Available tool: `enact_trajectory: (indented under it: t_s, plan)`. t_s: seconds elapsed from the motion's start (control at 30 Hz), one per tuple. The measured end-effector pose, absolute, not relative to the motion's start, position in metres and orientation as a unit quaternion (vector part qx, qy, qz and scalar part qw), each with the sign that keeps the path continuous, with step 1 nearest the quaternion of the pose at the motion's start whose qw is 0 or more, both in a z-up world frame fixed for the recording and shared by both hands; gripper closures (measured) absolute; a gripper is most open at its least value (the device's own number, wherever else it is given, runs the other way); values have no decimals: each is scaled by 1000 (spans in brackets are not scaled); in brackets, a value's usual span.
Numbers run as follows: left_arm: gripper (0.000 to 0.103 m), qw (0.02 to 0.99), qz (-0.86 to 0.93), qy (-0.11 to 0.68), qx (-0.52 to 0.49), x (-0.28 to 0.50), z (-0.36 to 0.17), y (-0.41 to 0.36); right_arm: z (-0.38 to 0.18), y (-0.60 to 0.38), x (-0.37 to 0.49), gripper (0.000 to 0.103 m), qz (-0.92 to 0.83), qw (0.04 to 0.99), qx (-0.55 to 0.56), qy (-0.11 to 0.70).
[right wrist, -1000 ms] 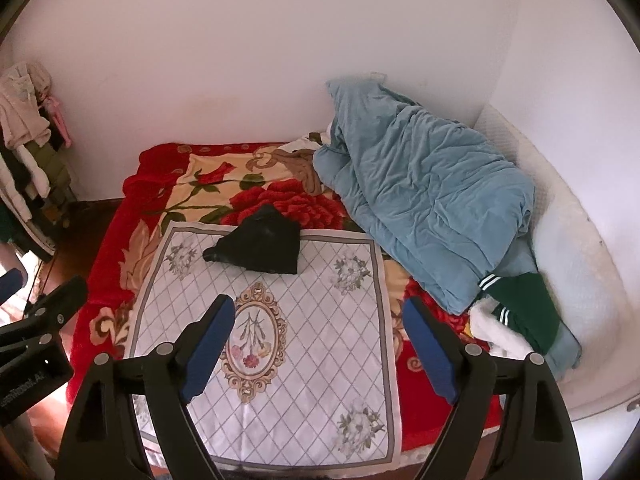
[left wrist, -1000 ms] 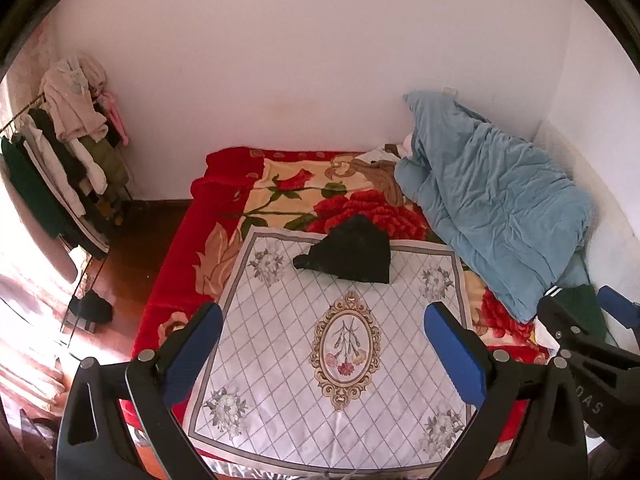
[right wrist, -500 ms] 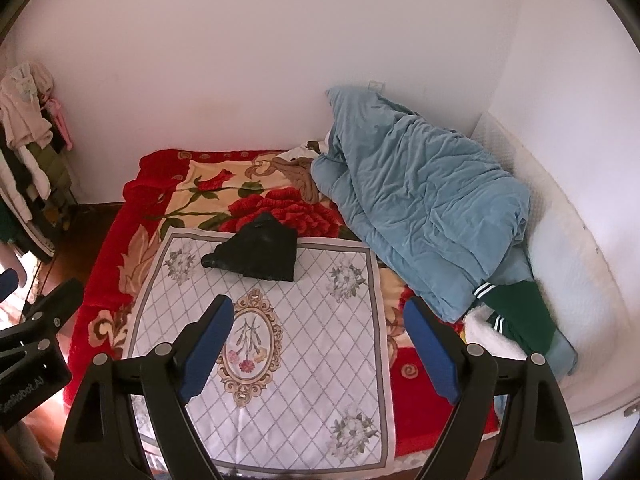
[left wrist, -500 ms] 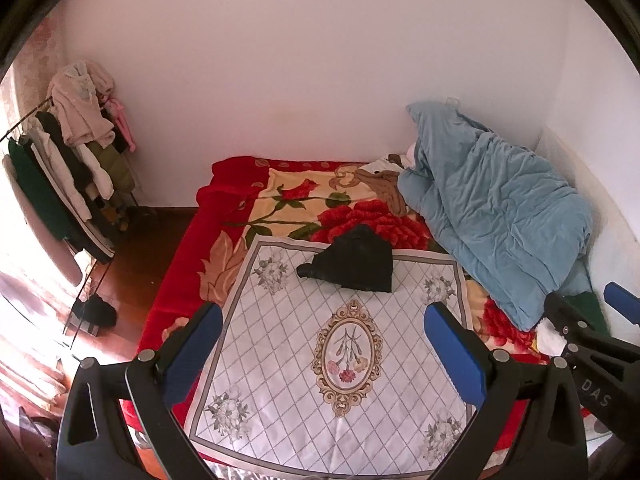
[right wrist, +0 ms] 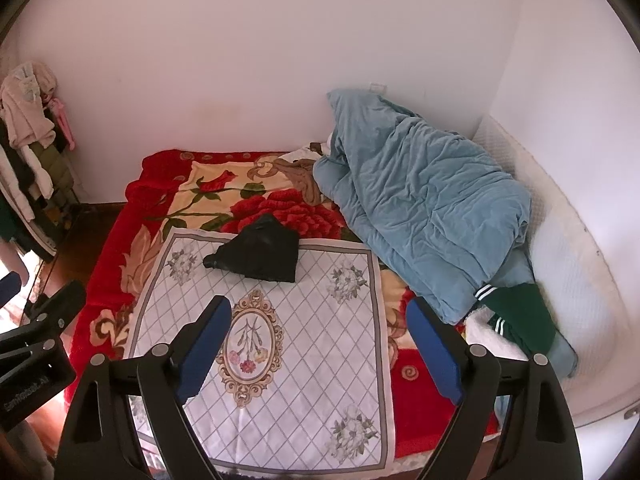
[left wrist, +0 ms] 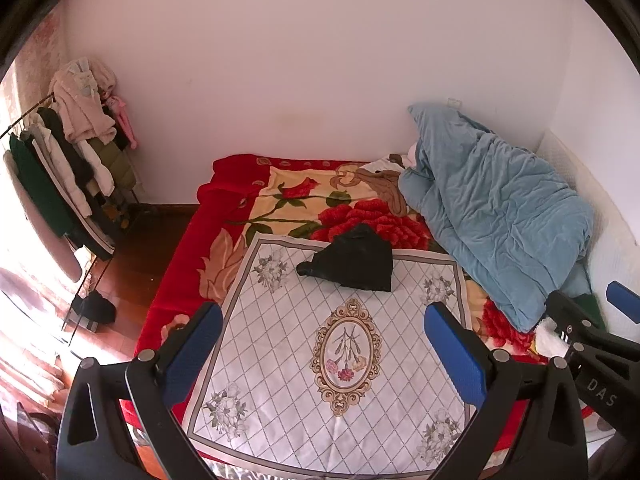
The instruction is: Fold large clothes
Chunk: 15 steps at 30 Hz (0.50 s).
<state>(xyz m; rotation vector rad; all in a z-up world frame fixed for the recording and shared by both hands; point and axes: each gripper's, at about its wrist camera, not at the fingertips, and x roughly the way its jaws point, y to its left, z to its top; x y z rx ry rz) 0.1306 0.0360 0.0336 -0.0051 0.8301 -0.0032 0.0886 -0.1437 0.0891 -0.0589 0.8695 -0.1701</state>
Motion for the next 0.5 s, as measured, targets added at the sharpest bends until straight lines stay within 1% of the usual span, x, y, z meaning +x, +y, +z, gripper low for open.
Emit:
enact_trajectory:
  t_s: [0.5]
  plan:
    - [0, 915, 0, 404, -3, 131, 34, 35, 92, -142, 92, 13, -78, 904, -24, 420]
